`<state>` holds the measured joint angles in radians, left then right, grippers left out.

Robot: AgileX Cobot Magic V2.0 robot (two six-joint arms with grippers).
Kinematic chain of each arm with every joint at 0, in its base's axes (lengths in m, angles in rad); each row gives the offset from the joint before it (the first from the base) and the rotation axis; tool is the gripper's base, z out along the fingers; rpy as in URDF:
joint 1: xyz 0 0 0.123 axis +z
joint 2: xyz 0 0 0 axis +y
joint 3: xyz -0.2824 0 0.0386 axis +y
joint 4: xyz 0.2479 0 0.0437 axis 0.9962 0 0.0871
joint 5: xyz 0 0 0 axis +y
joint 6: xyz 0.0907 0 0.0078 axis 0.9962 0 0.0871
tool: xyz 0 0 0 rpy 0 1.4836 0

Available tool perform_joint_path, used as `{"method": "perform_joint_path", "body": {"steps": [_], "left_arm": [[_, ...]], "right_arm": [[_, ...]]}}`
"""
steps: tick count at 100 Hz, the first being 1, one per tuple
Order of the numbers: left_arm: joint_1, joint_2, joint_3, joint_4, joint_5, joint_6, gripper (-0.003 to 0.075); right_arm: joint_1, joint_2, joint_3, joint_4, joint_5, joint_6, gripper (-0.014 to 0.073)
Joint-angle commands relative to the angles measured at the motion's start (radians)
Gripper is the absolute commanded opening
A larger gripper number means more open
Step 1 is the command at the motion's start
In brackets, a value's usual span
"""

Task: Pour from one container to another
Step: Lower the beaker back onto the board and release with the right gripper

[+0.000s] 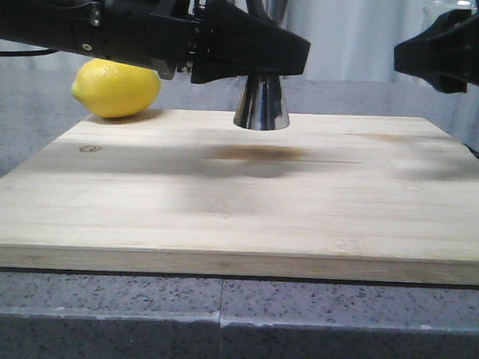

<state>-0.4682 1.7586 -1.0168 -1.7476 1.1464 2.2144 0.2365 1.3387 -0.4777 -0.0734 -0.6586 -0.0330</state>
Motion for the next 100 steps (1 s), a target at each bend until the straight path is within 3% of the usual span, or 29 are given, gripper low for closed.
{"method": "perform_joint_path", "body": {"steps": [1, 45, 81, 88, 100], "left_arm": [[-0.010, -0.042, -0.029, -0.075, 0.061, -0.008, 0.0008], [-0.010, -0.042, -0.029, -0.075, 0.061, -0.008, 0.0008], [-0.010, -0.042, -0.029, -0.075, 0.061, -0.008, 0.0008], [-0.010, -0.042, -0.029, -0.075, 0.061, -0.008, 0.0008], [-0.010, -0.042, -0.029, -0.075, 0.061, -0.008, 0.0008]], "right_arm": [[-0.003, 0.022, -0.021, 0.007, -0.145, 0.018, 0.0279], [-0.003, 0.217, -0.021, 0.003, -0.291, 0.061, 0.0279], [-0.003, 0.236, -0.021, 0.003, -0.279, 0.086, 0.0285], [-0.003, 0.236, -0.021, 0.001, -0.283, 0.086, 0.0322], [-0.003, 0.236, -0.021, 0.001, -0.290, 0.086, 0.0465]]}}
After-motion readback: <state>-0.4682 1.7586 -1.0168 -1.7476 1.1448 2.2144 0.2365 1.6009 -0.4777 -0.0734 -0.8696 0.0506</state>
